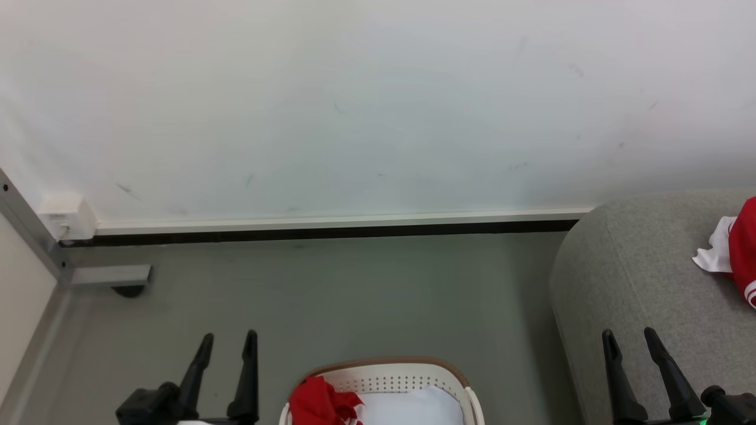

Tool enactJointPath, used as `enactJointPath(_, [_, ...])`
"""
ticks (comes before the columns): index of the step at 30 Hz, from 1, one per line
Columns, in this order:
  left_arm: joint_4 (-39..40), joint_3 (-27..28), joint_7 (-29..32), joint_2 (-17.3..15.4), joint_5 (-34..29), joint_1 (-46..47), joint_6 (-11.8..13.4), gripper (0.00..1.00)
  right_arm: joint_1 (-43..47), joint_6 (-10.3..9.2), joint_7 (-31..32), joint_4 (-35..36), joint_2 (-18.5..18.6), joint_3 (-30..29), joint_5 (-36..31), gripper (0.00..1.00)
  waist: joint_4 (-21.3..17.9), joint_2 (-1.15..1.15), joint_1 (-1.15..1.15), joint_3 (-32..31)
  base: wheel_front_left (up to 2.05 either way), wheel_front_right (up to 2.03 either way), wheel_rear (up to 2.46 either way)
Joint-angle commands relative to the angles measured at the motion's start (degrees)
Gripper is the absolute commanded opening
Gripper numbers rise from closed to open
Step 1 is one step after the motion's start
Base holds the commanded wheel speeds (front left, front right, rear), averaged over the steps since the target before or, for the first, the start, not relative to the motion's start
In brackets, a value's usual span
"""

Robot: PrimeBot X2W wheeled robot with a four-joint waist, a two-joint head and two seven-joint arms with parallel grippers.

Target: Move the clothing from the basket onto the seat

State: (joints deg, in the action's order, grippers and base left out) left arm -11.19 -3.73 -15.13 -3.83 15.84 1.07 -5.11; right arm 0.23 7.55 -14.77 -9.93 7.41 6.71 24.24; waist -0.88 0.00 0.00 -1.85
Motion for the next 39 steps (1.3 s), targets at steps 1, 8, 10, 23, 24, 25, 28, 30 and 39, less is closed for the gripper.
enactJointPath(1, [-0.4,0.0,0.0,0.2,0.0,0.6,-0.2,1.00,-0.7,-0.12,-0.3,-0.2,0.3,-0.1,0.1,1.00,-0.2,0.00,0.00,0.4,0.00,0.00,0.00])
enactJointPath(8, [-3.7,-3.1,0.0,0.0,-2.8,5.1,-1.3,1.00,-4.6,-0.12,0.1,0.7,1.3,-0.5,0.3,1.00,-2.3,0.00,0.00,6.1,0.00,0.00,0.00])
enactJointPath(10, [-5.3,-4.2,0.0,-0.2,-3.5,6.8,-1.5,1.00,-6.1,-0.12,0.0,0.8,1.4,-0.8,0.2,1.00,-3.3,0.00,0.00,8.2,0.00,0.00,0.00])
enactJointPath(23, [-26.0,-19.2,5.3,-6.9,-10.5,22.8,-2.4,1.00,-16.2,-0.12,-0.4,1.9,0.0,-1.7,0.3,1.00,-10.2,0.00,0.00,23.8,0.00,0.00,0.00])
enactJointPath(24, [-27.9,-20.9,5.7,-7.2,-10.7,24.2,-2.4,1.00,-16.8,-0.12,-0.4,2.0,-0.3,-1.6,0.2,1.00,-10.8,0.00,0.00,24.8,0.00,0.00,0.00])
enactJointPath(25, [-29.9,-22.8,6.3,-7.6,-11.1,25.4,-2.4,1.00,-17.3,-0.12,-0.4,2.2,-0.7,-1.5,0.2,1.00,-11.4,0.00,0.00,25.7,0.00,0.00,0.00])
enactJointPath(28, [-35.3,-28.1,8.4,-9.3,-12.8,29.0,-2.4,1.00,-18.5,-0.12,-0.4,2.6,-1.7,-1.2,0.2,1.00,-13.3,0.00,0.00,28.8,0.00,0.00,0.00])
enactJointPath(30, [-38.8,-31.9,10.1,-10.0,-14.3,31.0,-2.3,1.00,-19.3,-0.12,-0.4,2.7,-2.2,-1.0,0.3,1.00,-14.5,0.00,0.00,30.7,0.00,0.00,0.00])
enactJointPath(39, [-51.6,-44.3,18.1,-13.2,-20.3,39.8,-2.3,1.00,-21.5,-0.12,-0.4,3.5,-4.0,-0.5,1.3,1.00,-19.0,0.00,0.00,37.8,0.00,0.00,0.00])
